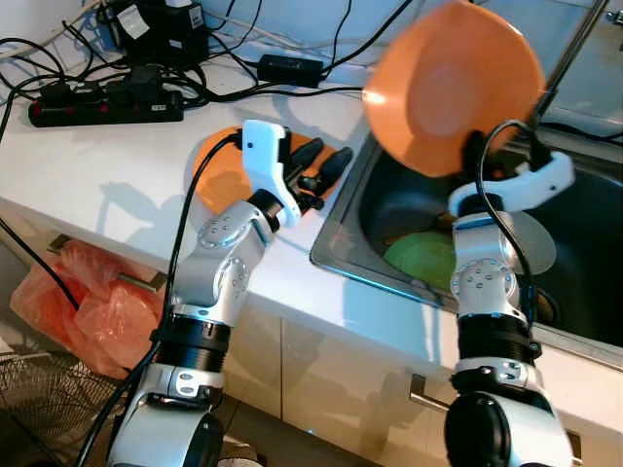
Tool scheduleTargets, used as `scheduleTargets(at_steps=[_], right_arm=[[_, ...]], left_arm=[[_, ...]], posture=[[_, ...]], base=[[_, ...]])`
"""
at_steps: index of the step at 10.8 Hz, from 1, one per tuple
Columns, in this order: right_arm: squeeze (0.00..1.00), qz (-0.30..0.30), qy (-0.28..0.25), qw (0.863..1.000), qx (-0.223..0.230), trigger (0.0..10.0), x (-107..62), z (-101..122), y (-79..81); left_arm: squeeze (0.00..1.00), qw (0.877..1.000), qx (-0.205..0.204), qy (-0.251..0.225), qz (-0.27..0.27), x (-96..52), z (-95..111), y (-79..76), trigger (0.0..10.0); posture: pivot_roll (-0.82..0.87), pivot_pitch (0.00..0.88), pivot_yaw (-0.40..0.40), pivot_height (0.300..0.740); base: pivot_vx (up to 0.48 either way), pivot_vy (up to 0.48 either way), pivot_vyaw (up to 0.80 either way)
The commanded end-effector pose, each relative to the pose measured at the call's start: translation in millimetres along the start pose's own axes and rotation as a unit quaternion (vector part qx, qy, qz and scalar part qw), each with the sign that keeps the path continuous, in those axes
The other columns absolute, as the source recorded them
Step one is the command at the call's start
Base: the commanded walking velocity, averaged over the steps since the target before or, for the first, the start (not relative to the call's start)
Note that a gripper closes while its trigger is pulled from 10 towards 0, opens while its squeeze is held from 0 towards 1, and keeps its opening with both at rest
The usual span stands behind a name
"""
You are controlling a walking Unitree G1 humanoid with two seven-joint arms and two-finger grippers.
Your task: Kitchen organization
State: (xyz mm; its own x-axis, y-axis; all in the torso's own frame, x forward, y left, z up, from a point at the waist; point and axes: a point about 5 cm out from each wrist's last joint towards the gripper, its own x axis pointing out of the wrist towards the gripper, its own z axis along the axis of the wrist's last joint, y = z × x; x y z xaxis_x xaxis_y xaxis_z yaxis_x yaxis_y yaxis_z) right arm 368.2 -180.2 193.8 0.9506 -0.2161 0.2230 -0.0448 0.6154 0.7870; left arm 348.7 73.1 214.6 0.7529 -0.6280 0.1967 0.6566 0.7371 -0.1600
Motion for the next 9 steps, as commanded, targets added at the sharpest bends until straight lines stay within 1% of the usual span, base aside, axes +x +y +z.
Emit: scheduleTargets(at_steps=[1, 2, 3, 4, 5, 6, 7, 8, 9], right_arm=[[0.0, 0.002, -0.034, 0.999, -0.01, 0.0, 6.2, 13.2, 6.2], [0.0, 0.001, -0.046, 0.998, -0.053, 0.0, 7.3, 17.0, 4.8], [0.0, -0.008, -0.053, 0.995, -0.08, 10.0, 7.7, 19.0, 2.7], [0.0, -0.022, -0.071, 0.988, -0.134, 10.0, 8.2, 24.7, -1.4], [0.0, -0.016, -0.082, 0.978, -0.191, 10.0, 9.2, 28.9, -1.1], [0.0, -0.006, -0.089, 0.971, -0.221, 10.0, 9.7, 30.9, 0.3], [0.0, -0.003, -0.093, 0.966, -0.239, 10.0, 10.1, 31.6, 1.0], [0.0, 0.017, -0.105, 0.943, -0.314, 10.0, 11.0, 36.0, 4.3], [0.0, 0.03, -0.107, 0.914, -0.391, 10.0, 12.0, 37.1, 4.5]], left_arm=[[0.0, 1.0, 0.006, 0.009, -0.013, -0.4, -2.0, -4.5, 10.0], [0.0, 1.0, 0.008, 0.012, -0.017, -0.8, -3.0, -5.5, 10.0], [0.0, 1.0, 0.01, 0.014, -0.019, -1.2, -3.6, -6.3, 10.0], [0.0, 0.999, 0.012, 0.016, -0.025, -2.1, -4.6, -8.1, 10.0], [0.0, 0.999, 0.013, 0.019, -0.028, -2.8, -5.2, -8.8, 10.0], [0.0, 0.999, 0.014, 0.021, -0.028, -3.1, -5.6, -9.2, 10.0], [0.0, 0.999, 0.014, 0.021, -0.029, -3.4, -6.0, -9.6, 10.0], [0.0, 0.999, 0.015, 0.026, -0.034, -4.4, -7.4, -11.1, 10.0], [0.0, 0.999, 0.017, 0.03, -0.039, -5.5, -8.5, -12.4, 10.0]], posture=[[0.22, 0.058, -0.029, 0.74], [0.22, 0.058, -0.029, 0.74], [0.22, 0.058, -0.029, 0.74], [0.22, 0.058, -0.03, 0.74], [0.22, 0.059, -0.031, 0.74], [0.22, 0.06, -0.031, 0.74], [0.22, 0.062, -0.032, 0.74], [0.23, 0.063, -0.033, 0.74], [0.23, 0.065, -0.033, 0.74]], base=[[0.0, 0.0, 0.0], [0.0, 0.0, 0.0], [0.0, 0.0, 0.0], [0.0, 0.0, 0.0], [0.0, 0.0, 0.0], [0.0, 0.0, 0.0], [0.0, 0.0, 0.0], [0.0, 0.0, 0.0], [0.0, 0.0, 0.0]])
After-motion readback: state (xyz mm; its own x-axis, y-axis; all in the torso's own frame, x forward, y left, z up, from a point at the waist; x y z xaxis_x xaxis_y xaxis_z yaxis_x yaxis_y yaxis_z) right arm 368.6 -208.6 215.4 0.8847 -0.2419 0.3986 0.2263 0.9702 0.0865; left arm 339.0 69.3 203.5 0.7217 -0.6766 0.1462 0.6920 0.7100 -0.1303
